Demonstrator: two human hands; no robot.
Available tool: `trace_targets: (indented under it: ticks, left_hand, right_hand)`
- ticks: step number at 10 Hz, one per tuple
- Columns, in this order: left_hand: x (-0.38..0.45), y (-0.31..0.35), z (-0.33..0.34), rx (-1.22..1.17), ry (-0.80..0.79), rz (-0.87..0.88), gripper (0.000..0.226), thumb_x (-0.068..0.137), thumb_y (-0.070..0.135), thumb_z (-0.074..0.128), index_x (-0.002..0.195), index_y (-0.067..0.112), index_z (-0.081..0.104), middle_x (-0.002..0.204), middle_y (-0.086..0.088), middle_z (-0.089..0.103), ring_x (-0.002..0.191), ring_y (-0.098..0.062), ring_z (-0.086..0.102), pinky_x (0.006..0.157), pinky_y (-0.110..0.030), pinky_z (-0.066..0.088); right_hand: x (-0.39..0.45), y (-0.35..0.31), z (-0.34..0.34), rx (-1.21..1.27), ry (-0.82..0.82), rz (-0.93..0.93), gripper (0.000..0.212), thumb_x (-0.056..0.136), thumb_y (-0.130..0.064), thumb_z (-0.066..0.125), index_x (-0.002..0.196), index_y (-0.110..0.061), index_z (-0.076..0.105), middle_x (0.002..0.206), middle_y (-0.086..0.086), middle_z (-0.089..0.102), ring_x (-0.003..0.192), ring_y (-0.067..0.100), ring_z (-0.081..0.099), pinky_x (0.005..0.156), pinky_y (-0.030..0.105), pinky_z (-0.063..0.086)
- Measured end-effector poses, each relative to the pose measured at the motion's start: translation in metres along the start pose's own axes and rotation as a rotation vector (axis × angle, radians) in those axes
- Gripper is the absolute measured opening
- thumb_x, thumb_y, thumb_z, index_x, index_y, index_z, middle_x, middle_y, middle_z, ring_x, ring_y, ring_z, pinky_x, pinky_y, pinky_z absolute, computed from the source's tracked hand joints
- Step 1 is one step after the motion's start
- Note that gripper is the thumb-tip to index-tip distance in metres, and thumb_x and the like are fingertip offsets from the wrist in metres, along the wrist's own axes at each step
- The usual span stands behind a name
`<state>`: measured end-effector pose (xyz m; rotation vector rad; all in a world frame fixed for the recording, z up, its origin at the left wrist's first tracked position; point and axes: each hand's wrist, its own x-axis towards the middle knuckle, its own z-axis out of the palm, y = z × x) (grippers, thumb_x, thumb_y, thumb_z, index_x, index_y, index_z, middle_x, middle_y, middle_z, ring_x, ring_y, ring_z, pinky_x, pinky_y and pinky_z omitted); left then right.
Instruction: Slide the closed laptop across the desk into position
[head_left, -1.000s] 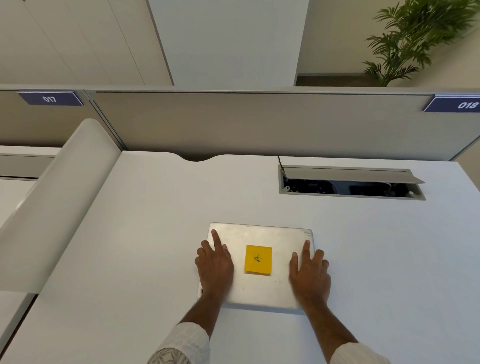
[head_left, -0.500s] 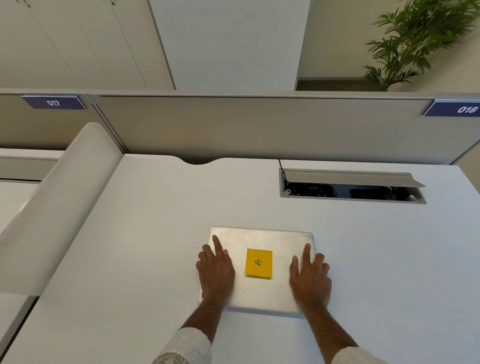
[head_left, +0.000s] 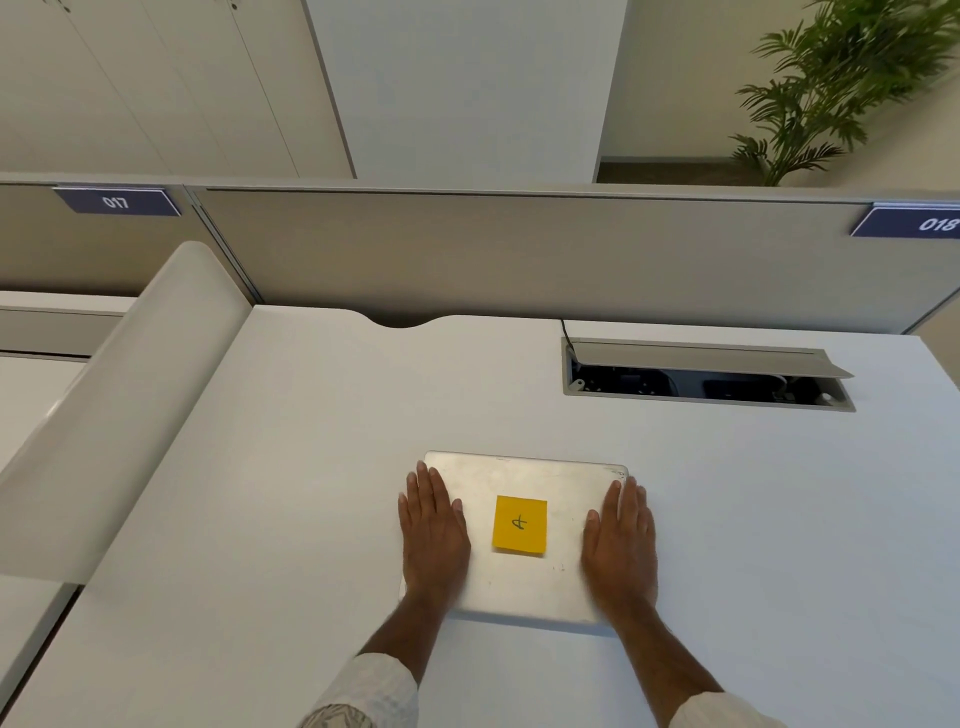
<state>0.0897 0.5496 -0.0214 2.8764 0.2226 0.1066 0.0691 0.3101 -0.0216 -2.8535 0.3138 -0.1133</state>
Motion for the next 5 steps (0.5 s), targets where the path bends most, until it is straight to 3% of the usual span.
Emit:
trace_targets:
  ticks: [1, 3, 5]
  left_hand:
    - [0.001, 0.002, 0.000, -0.032, 0.021, 0.032, 0.062, 0.105, 0.033, 0.005, 0.151, -0.003, 0.026, 0.160, -0.023, 0.028, 0.147, -0.037, 0.029, 0.123, -0.047, 0.017]
    - [0.006, 0.014, -0.006, -0.101, 0.014, 0.081, 0.064, 0.105, 0.034, 0.004, 0.151, -0.004, 0.027, 0.160, -0.024, 0.027, 0.148, -0.037, 0.028, 0.121, -0.043, 0.007]
    - [0.007, 0.028, -0.001, -0.109, -0.046, 0.374, 0.062, 0.106, 0.037, 0.008, 0.154, 0.001, 0.025, 0.163, -0.016, 0.021, 0.151, -0.031, 0.021, 0.120, -0.042, 0.015]
  right_hand:
    - [0.001, -0.006, 0.000, 0.070, -0.030, -0.062, 0.064, 0.101, -0.039, 0.016, 0.155, -0.004, 0.015, 0.165, 0.015, 0.013, 0.152, 0.029, 0.014, 0.123, 0.045, 0.020]
    - [0.003, -0.026, -0.003, 0.125, -0.048, -0.177, 0.066, 0.101, -0.045, 0.019, 0.156, -0.010, 0.012, 0.166, 0.008, 0.009, 0.153, 0.023, 0.008, 0.123, 0.041, 0.019]
    - [0.005, -0.048, -0.005, 0.148, -0.033, -0.321, 0.062, 0.101, -0.033, 0.029, 0.155, -0.005, 0.018, 0.165, 0.013, 0.013, 0.153, 0.027, 0.012, 0.121, 0.042, 0.017]
